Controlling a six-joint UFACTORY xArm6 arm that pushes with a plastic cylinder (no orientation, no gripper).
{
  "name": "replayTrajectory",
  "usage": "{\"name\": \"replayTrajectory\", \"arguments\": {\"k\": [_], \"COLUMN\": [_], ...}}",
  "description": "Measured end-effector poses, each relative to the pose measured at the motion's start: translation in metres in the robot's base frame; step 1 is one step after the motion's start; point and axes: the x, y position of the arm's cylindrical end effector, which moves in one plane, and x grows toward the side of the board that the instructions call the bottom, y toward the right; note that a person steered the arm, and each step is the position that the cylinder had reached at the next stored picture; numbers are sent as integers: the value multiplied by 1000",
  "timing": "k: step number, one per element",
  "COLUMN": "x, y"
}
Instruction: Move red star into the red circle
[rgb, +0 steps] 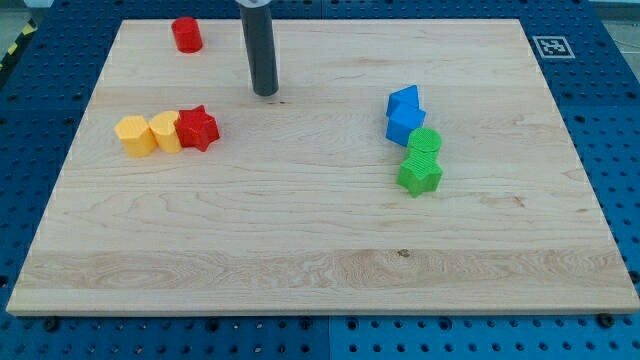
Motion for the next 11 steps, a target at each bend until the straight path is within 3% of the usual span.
{"name": "replayTrajectory", "arguments": {"k": [5,8,9,11], "x": [19,92,110,100], "y": [9,37,12,-51]}}
